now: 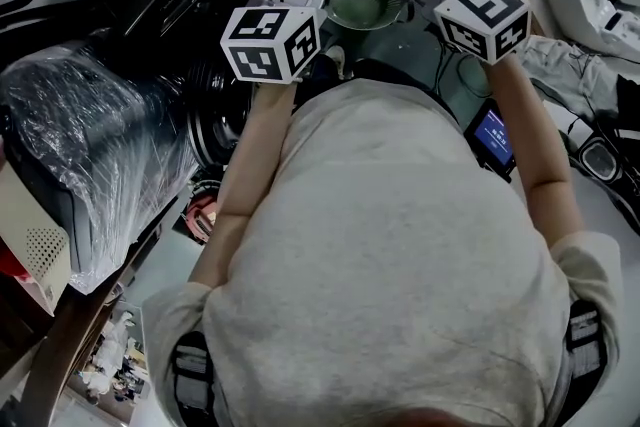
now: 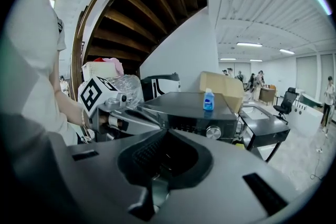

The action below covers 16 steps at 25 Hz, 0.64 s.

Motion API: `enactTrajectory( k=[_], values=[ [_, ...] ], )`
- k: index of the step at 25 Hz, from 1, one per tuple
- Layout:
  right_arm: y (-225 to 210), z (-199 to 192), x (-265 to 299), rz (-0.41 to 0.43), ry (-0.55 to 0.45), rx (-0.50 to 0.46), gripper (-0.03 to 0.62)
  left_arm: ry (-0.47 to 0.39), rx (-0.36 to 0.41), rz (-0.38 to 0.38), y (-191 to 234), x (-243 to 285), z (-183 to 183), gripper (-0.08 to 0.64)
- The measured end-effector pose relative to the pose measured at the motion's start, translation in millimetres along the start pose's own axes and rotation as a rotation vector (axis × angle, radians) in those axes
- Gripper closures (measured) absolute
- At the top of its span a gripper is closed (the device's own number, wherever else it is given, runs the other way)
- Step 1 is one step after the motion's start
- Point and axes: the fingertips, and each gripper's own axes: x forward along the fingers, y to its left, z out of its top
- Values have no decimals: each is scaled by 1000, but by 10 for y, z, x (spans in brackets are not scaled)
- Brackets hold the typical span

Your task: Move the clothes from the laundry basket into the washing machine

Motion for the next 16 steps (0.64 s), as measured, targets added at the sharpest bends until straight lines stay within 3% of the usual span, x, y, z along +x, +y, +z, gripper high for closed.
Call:
enactTrajectory(
  k=[16],
  values=[
    [57, 34, 51, -26, 7, -5, 586, 23, -8, -39, -50, 6, -89, 551]
  ],
)
